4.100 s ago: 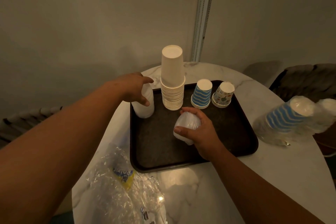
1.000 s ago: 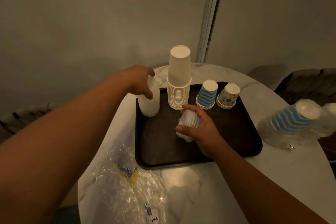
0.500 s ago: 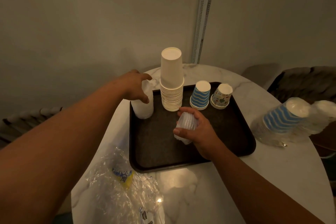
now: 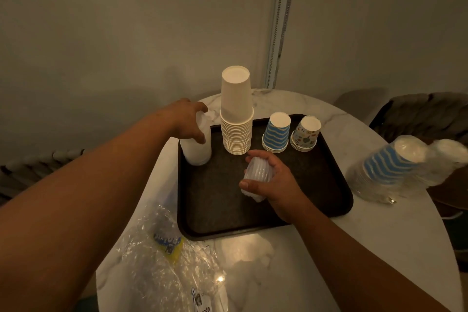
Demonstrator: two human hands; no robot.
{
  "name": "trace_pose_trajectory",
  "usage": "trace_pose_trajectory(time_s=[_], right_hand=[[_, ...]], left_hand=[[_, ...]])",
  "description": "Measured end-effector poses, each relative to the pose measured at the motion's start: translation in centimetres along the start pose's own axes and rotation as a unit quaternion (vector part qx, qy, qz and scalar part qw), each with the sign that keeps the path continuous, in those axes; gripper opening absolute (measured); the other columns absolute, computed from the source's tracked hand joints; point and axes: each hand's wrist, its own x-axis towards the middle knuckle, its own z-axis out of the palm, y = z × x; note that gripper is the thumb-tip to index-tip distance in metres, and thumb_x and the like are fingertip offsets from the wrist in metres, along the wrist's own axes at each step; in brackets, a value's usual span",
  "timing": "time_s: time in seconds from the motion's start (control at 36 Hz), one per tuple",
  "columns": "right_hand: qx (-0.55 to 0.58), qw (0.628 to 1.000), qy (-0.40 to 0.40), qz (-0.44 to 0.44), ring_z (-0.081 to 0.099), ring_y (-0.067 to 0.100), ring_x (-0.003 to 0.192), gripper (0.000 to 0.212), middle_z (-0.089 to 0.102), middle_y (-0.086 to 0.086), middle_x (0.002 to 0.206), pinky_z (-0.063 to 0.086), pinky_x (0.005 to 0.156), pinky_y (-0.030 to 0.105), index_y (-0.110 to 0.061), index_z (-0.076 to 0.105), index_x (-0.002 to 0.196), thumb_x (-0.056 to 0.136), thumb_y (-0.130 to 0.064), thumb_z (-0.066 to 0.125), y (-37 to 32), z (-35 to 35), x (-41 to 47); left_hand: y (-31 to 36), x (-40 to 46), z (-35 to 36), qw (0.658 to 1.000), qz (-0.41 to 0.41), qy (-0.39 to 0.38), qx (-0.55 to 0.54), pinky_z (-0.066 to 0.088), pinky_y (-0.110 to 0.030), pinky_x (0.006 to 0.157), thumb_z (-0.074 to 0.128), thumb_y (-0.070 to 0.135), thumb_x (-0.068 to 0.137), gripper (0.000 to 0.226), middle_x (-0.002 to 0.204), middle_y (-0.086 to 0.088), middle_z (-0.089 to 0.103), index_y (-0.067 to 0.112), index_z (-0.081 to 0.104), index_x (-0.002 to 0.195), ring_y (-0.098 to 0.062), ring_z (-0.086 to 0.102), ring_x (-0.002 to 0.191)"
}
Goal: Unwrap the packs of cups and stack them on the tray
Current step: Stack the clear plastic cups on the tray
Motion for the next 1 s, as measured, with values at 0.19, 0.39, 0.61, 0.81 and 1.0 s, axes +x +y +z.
trace_pose_trajectory(time_s=[0.19,0.39,0.61,0.81,1.0], right_hand=[[-0.004,1.000,0.001,-0.002,0.056,0.018,0.112,0.065,0.057,-0.004,0.120,0.053,0.094,0.044,-0.033,0.057,0.118,0.066,-0.005,0.084,0.0,0.1,0.0],[-0.008,1.000,-0.007,-0.009,0.057,0.018,0.112,0.070,0.058,-0.006,0.120,0.054,0.091,0.034,-0.035,0.053,0.122,0.065,-0.007,0.085,-0.2,-0.1,-0.3],[0.052,0.995,-0.080,-0.034,0.064,0.012,0.104,0.073,0.058,0.005,0.118,0.056,0.079,0.027,-0.020,0.052,0.122,0.065,0.019,0.075,-1.6,0.8,-0.9],[0.073,0.990,-0.113,-0.037,0.053,0.017,0.122,0.104,0.041,0.000,0.141,0.055,0.082,0.032,-0.033,0.036,0.138,0.051,0.002,0.081,-2.5,1.2,-1.4],[0.148,0.979,-0.144,0.006,0.061,0.011,0.109,0.089,0.052,0.001,0.127,0.054,0.082,0.027,-0.019,0.032,0.142,0.063,0.010,0.060,-3.2,-0.2,-1.4]], left_hand=[[0.2,-0.6,-0.4,1.000,-0.005,0.010,0.003,0.041,-0.044,0.104,0.084,0.048,0.069,0.104,0.152,-0.011,0.033,0.027,0.025,0.152,-0.035,0.039,0.134],[2.3,-6.7,-1.3,0.974,0.009,0.210,-0.089,0.047,-0.034,0.081,0.073,0.045,0.081,0.043,0.117,-0.008,0.059,0.019,0.060,0.113,-0.023,0.055,0.105],[6.8,-9.8,6.1,0.894,-0.005,-0.059,-0.444,0.060,-0.040,0.073,0.075,0.049,0.077,0.045,0.086,-0.013,0.071,0.007,0.065,0.089,-0.024,0.070,0.075],[7.3,-9.8,8.2,0.780,0.015,-0.116,-0.615,0.055,-0.031,0.067,0.081,0.030,0.069,0.031,0.076,-0.006,0.068,0.012,0.059,0.081,-0.015,0.067,0.071],[7.2,-10.0,7.5,0.725,0.013,-0.123,-0.677,0.054,-0.047,0.088,0.074,0.026,0.074,0.047,0.100,-0.017,0.071,0.004,0.057,0.112,-0.031,0.070,0.093]])
